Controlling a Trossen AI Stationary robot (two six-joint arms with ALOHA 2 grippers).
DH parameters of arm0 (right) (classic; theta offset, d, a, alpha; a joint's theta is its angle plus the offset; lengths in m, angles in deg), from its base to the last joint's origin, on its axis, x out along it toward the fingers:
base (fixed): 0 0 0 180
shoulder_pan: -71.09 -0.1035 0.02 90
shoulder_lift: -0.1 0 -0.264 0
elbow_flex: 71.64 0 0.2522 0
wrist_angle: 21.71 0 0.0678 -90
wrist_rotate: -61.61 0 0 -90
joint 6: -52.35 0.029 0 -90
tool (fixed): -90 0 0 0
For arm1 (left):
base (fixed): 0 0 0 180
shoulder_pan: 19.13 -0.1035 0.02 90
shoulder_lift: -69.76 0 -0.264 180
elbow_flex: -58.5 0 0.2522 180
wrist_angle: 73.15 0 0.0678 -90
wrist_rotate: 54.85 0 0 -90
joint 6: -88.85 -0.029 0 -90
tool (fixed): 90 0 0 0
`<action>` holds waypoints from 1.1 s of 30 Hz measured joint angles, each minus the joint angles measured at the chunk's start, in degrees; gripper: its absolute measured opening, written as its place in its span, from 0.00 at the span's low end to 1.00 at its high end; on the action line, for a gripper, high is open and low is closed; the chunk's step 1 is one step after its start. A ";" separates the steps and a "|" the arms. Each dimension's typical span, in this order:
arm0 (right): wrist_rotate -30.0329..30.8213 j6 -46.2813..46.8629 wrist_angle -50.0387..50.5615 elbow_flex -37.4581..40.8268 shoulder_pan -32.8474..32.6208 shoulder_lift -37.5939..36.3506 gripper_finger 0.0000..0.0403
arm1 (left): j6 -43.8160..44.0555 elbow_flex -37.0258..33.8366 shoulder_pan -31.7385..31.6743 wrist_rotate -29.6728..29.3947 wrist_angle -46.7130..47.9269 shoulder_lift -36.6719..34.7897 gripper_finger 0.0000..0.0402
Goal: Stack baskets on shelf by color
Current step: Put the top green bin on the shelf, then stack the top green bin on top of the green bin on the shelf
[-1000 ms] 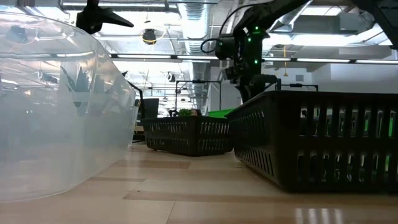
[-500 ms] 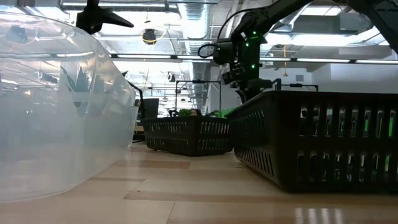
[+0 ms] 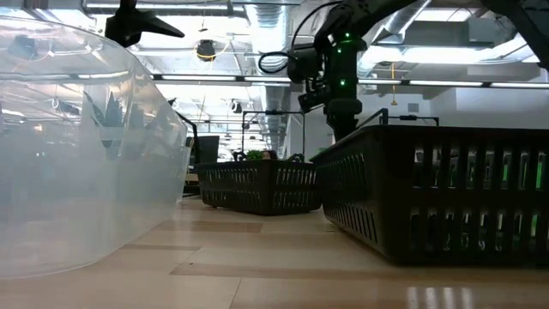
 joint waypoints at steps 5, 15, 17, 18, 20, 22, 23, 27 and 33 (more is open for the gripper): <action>0.43 -1.75 -0.08 0.00 -1.42 0.00 0.04 | -0.63 0.00 0.01 0.03 0.00 0.00 0.66; 2.75 -2.63 -1.36 0.00 -1.66 0.02 0.13 | -0.66 0.00 0.01 0.14 0.00 0.00 0.66; 3.26 -3.10 -1.34 0.00 -1.68 0.02 0.15 | -0.68 0.00 0.01 0.12 0.00 0.00 0.66; 3.74 -3.56 -1.31 0.00 -1.68 0.02 0.17 | -0.70 0.00 -0.01 0.12 0.00 0.00 0.66; 4.56 -4.33 -1.28 0.00 -1.68 0.02 0.21 | -0.70 0.00 0.01 0.12 0.00 0.01 0.66; 4.61 -4.77 -1.06 0.00 -1.66 0.02 0.26 | -0.70 0.00 0.01 0.15 0.00 0.02 0.66; 4.63 -4.69 -1.04 0.00 -1.66 0.02 0.29 | -0.70 0.00 0.01 0.21 0.00 0.00 0.66; 4.61 -1.84 -0.88 0.02 -1.71 -0.29 0.42 | -1.28 0.00 0.01 0.70 -0.02 0.01 0.66; 4.57 4.60 -0.77 0.02 -2.68 -4.95 0.54 | -1.98 0.00 0.01 0.71 -0.04 0.00 0.66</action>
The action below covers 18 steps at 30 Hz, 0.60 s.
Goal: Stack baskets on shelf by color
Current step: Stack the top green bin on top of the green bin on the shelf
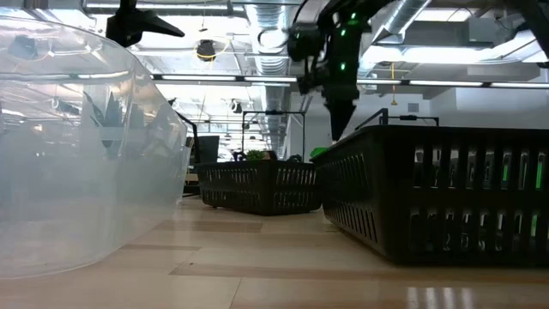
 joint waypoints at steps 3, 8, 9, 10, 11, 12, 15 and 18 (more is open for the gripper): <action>-0.12 9.25 1.77 0.00 -1.02 -3.87 0.54 | -0.15 0.00 -0.01 -0.02 -0.02 0.00 0.66; -4.21 37.46 12.20 -0.07 -6.61 -10.78 0.51 | -0.17 0.00 0.00 0.00 0.00 0.00 0.66; -4.48 42.43 14.92 -0.05 -8.89 -12.00 0.50 | -0.17 0.00 0.00 0.00 0.00 0.00 0.66; -4.46 46.61 17.00 0.40 -11.63 -13.32 0.50 | -0.17 0.00 0.00 0.00 0.00 0.00 0.66; -3.94 50.71 18.45 1.06 -14.73 -14.69 0.49 | -0.17 0.00 0.00 0.00 0.00 0.00 0.66; -2.69 55.07 18.94 2.11 -18.37 -16.16 0.49 | -0.20 0.00 0.00 0.00 0.00 0.00 0.66; 0.28 71.49 18.97 6.16 -28.96 -19.93 0.48 | -0.62 0.00 0.00 0.00 0.00 0.00 0.66; 1.04 87.99 18.30 10.41 -38.42 -22.18 0.48 | -0.62 0.00 0.00 0.00 0.03 0.02 0.66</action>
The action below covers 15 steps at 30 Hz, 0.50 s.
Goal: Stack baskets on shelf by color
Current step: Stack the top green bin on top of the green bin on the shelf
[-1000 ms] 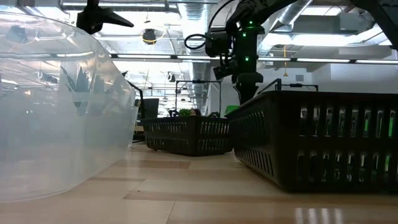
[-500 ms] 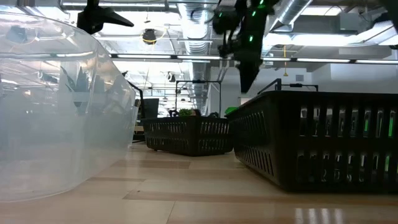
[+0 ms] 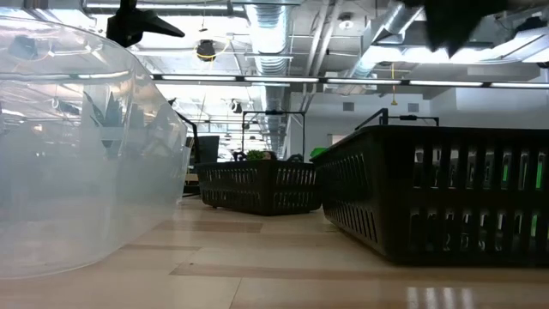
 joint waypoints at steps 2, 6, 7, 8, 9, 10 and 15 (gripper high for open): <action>0.10 10.46 -1.06 2.59 -5.27 -0.45 0.50 | 0.00 0.00 -0.01 0.00 -0.01 0.00 0.66; -0.36 26.19 -2.68 6.22 -12.84 0.22 0.53 | -0.03 0.00 0.00 0.00 -0.03 -0.02 0.66; -0.43 29.02 -3.63 7.12 -14.10 0.32 0.54 | -0.19 0.00 -0.01 0.00 -0.02 -0.01 0.66; -0.47 31.60 -5.43 7.91 -14.80 0.88 0.55 | -0.44 0.00 0.00 0.02 0.00 0.00 0.66; -0.52 33.61 -6.89 8.79 -15.20 1.26 0.56 | -0.70 0.00 -0.02 0.02 -0.03 0.00 0.66; -1.07 35.31 -8.66 9.87 -16.00 1.44 0.56 | -0.92 0.00 -0.01 0.02 0.01 -0.01 0.66; -2.63 39.13 -13.44 11.23 -17.28 5.27 0.57 | -2.15 0.00 -0.01 0.08 0.05 0.00 0.66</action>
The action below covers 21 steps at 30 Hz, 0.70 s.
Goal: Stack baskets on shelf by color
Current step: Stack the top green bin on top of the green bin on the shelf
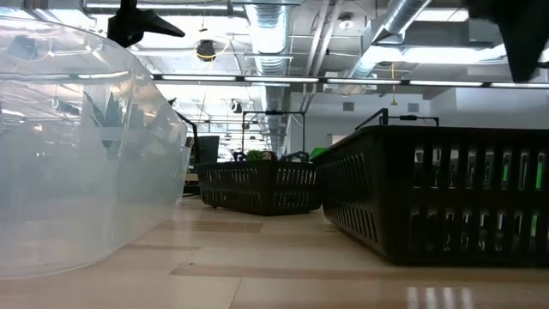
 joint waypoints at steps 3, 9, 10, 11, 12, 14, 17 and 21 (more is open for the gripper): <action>-2.04 0.08 -1.01 -0.15 0.39 3.46 0.56 | -0.83 0.00 -0.01 0.23 0.14 0.00 0.66; -4.68 -0.41 -2.14 -0.09 1.25 8.68 0.56 | -0.87 0.00 -0.01 0.27 0.11 -0.02 0.66; -4.68 -0.42 -2.50 -0.09 1.31 9.22 0.56 | -0.87 0.00 -0.01 0.27 0.12 -0.01 0.66; -4.70 -0.43 -2.62 -0.09 1.48 9.63 0.56 | -0.87 0.00 -0.01 0.27 0.14 0.00 0.66; -4.70 -0.80 -3.11 -0.09 1.74 9.98 0.56 | -0.87 0.00 -0.01 0.26 0.13 0.00 0.66; -4.70 -0.99 -3.73 -0.11 2.14 10.80 0.56 | -0.87 0.00 -0.01 0.25 0.13 0.00 0.66; -4.71 -1.27 -3.32 -0.12 2.82 12.27 0.55 | -0.87 0.00 -0.01 0.25 0.13 0.00 0.66; -4.79 -3.33 -3.51 -0.13 4.01 13.58 0.51 | -0.87 0.00 -0.01 0.23 0.14 0.00 0.66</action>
